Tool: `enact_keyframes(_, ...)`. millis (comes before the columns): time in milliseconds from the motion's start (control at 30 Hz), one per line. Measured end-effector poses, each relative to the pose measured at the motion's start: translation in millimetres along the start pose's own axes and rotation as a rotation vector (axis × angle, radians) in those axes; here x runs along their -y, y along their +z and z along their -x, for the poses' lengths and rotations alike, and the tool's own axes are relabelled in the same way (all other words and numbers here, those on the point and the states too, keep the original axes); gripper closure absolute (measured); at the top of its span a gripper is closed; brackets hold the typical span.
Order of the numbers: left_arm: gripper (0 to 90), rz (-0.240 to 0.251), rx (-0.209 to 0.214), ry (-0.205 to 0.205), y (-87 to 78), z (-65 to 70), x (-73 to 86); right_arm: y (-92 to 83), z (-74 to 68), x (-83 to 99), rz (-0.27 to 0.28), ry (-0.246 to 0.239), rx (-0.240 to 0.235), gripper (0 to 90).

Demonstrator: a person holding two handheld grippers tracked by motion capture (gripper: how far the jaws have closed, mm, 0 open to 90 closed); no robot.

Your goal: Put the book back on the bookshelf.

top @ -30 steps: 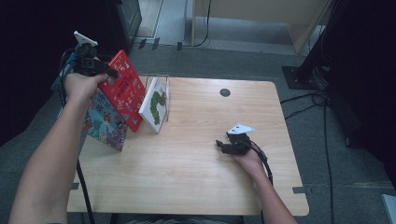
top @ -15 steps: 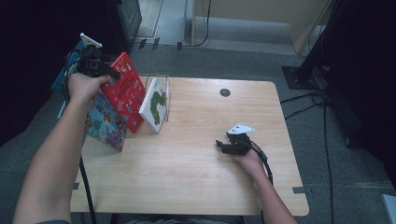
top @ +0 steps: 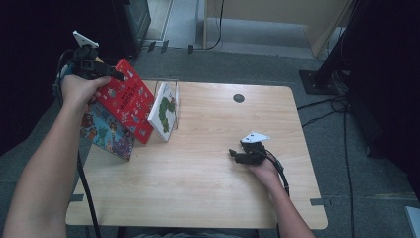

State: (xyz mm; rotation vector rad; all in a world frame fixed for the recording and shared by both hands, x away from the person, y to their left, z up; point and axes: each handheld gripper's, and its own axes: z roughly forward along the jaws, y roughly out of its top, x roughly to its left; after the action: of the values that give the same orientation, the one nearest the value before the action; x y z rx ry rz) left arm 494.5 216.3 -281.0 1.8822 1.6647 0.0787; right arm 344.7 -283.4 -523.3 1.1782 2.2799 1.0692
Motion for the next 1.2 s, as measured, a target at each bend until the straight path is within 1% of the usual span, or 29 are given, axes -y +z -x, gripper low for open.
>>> enact_keyframes(67,47.3,0.002,-0.015,0.011,-2.7,2.2,1.0,0.0,0.0,0.0,0.0,0.0,0.0,36.3)
enact_keyframes(167,44.9,0.009,-0.014,0.011,-8.2,2.0,2.4,0.0,0.0,0.0,0.0,0.0,0.0,36.2)
enact_keyframes(233,44.3,0.013,-0.002,0.002,-12.0,-0.1,3.5,0.0,0.0,0.0,0.0,0.001,0.0,36.2)
enact_keyframes(300,44.0,0.015,-0.004,0.0,-16.3,-2.3,4.3,0.0,0.0,0.0,0.0,0.0,0.0,36.2)
enact_keyframes(400,43.7,0.042,0.006,-0.007,-25.9,-5.5,5.8,-0.1,-0.3,0.1,-0.001,0.002,0.001,35.5)
enact_keyframes(600,43.3,0.059,0.02,0.01,-36.2,-2.7,13.7,-0.2,-0.4,0.2,-0.001,0.002,0.001,35.3)
enact_keyframes(733,41.5,0.057,0.047,0.011,-37.7,2.9,18.6,-0.2,-0.5,0.2,-0.001,0.003,0.001,35.3)
enact_keyframes(767,41.1,0.056,0.048,0.02,-37.7,4.9,20.0,-0.2,-0.4,0.2,-0.001,0.002,0.001,35.2)
enact_keyframes(833,41.2,0.055,0.067,0.032,-37.2,8.2,23.2,-0.2,-0.6,0.3,-0.001,0.003,0.003,34.7)
enact_keyframes(900,41.4,0.051,0.07,0.041,-35.6,10.6,26.6,-0.2,-0.8,0.4,-0.001,0.002,0.002,34.0)
enact_keyframes(967,41.2,0.044,0.062,0.056,-34.1,13.3,30.4,-0.4,-1.1,0.6,-0.001,0.004,0.003,33.8)
enact_keyframes(1067,40.9,0.053,0.073,0.066,-33.4,17.0,36.7,-0.6,-1.3,0.9,0.0,0.005,0.004,33.8)
enact_keyframes(1200,40.7,0.051,0.097,0.083,-31.1,22.4,47.0,-0.6,-1.4,0.9,-0.001,0.006,0.005,33.7)
